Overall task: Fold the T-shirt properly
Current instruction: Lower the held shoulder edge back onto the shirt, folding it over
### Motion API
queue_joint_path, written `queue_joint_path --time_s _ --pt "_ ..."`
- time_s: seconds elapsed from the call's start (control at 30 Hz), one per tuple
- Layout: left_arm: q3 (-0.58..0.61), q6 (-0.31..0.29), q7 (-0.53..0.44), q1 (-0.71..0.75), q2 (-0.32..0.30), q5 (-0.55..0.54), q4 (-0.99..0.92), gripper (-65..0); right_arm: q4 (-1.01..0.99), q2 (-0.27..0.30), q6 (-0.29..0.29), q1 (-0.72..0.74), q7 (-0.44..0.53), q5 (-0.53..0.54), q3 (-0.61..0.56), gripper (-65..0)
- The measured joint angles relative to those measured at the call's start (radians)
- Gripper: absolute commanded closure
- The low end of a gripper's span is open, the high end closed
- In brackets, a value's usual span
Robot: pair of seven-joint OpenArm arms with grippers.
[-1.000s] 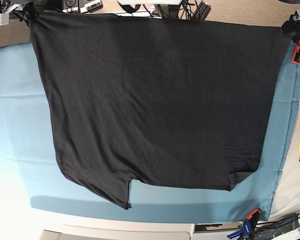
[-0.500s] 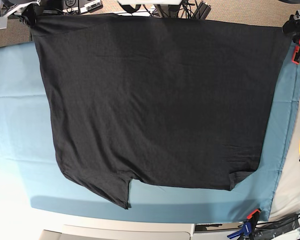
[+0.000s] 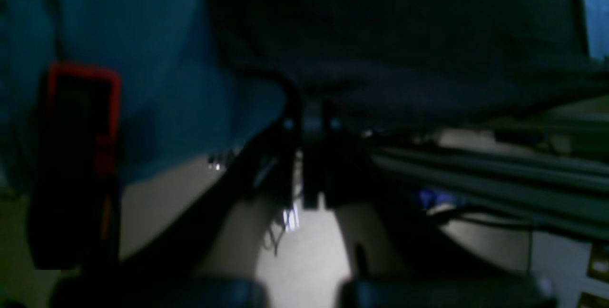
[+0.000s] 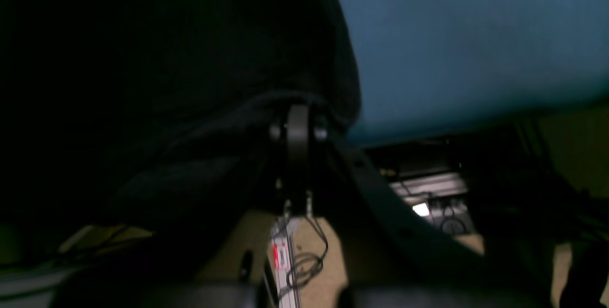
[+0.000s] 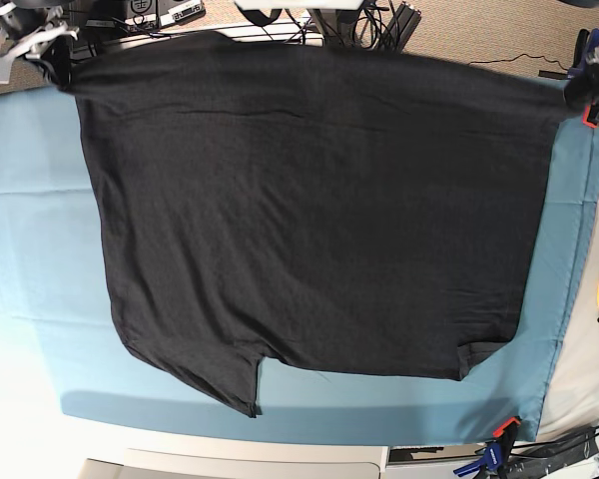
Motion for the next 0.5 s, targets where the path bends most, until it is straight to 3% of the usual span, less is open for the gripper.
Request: queue_joint_path --time_s 0.13,0.5 --pt "0.000 0.000 -0.018 -0.040 -0.006 0.015 0.000 0.0 0.000 -0.002 0.000 0.054 0.001 -0.009 0.000 0.0" --pt "0.000 0.000 -0.073 -0.122 -0.036 0.087 0.000 0.0 -0.001 -0.005 0.001 0.280 0.047 -0.161 -0.019 0.0"
